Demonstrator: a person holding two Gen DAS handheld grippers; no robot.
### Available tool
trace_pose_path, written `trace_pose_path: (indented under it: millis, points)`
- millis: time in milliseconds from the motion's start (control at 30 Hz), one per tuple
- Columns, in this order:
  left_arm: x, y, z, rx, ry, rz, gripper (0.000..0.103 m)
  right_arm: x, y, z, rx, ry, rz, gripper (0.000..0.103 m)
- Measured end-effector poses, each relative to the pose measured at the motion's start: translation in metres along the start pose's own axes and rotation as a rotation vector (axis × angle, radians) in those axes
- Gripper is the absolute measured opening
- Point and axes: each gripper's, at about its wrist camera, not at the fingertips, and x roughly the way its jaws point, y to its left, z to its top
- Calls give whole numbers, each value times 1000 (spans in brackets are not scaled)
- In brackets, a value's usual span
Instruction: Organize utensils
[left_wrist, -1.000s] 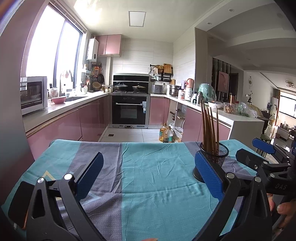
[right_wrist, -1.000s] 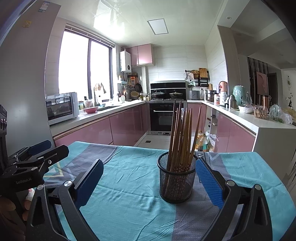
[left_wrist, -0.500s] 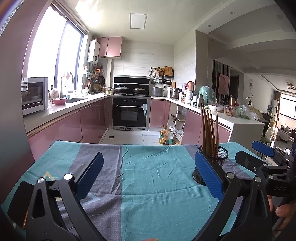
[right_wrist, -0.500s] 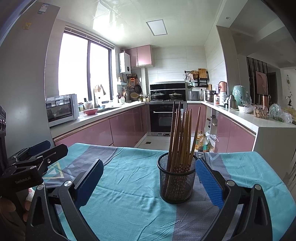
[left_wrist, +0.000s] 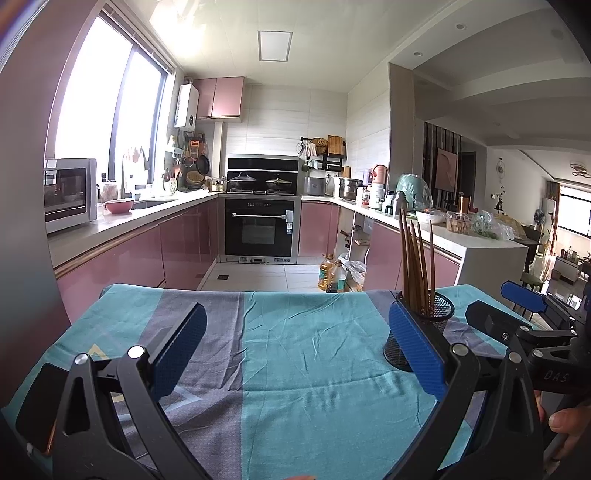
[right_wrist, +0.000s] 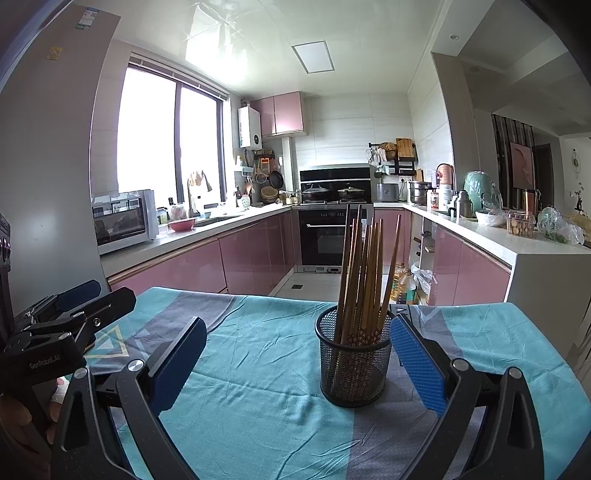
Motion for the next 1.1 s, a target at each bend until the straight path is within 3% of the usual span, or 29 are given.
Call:
trace_pose_path:
  millis: [1100]
  points:
    - [-2,0,-2,5,-2,-2,97,-2,-1,0,9,-7,-5,96]
